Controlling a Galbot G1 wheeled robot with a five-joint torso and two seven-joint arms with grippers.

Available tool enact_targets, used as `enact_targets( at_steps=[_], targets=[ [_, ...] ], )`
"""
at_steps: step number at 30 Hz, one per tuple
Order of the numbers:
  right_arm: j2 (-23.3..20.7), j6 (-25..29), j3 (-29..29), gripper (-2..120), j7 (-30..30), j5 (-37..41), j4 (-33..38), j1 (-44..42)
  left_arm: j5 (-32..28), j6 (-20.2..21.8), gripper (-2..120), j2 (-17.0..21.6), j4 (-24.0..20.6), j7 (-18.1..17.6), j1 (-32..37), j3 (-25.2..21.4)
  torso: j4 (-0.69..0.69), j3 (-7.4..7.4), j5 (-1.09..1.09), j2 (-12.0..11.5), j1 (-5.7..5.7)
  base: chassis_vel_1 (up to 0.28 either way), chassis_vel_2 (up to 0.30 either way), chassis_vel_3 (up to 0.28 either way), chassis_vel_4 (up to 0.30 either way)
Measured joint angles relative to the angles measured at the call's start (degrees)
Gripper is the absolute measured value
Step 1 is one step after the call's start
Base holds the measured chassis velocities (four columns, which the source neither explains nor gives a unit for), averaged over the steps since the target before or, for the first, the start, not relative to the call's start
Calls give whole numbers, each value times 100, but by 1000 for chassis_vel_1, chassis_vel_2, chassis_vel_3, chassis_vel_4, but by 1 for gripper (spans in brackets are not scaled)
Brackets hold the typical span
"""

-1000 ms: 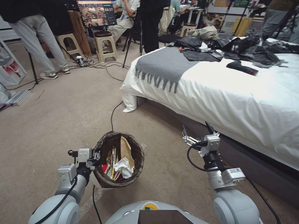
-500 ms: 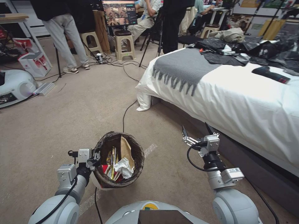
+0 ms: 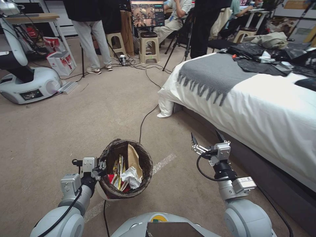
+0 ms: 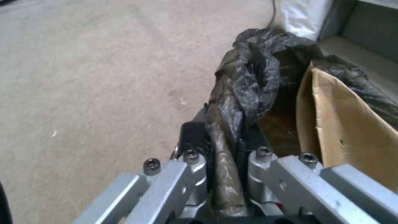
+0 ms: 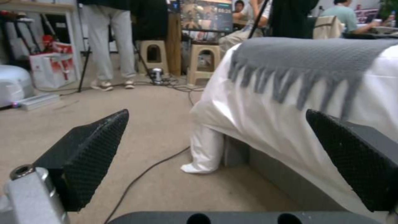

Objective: Pick up the trash bin, then pick up the garbage from the floor and place it into the trash bin.

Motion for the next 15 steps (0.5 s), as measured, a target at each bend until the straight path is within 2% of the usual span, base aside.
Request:
enact_targets(
  at_steps=[15],
  targets=[
    [-36,-49,-29,100,42,13,-27,63,-3,-6,7,-15,0,0,-8,9,0,0,0,0,0,75,71,72,68]
  ],
)
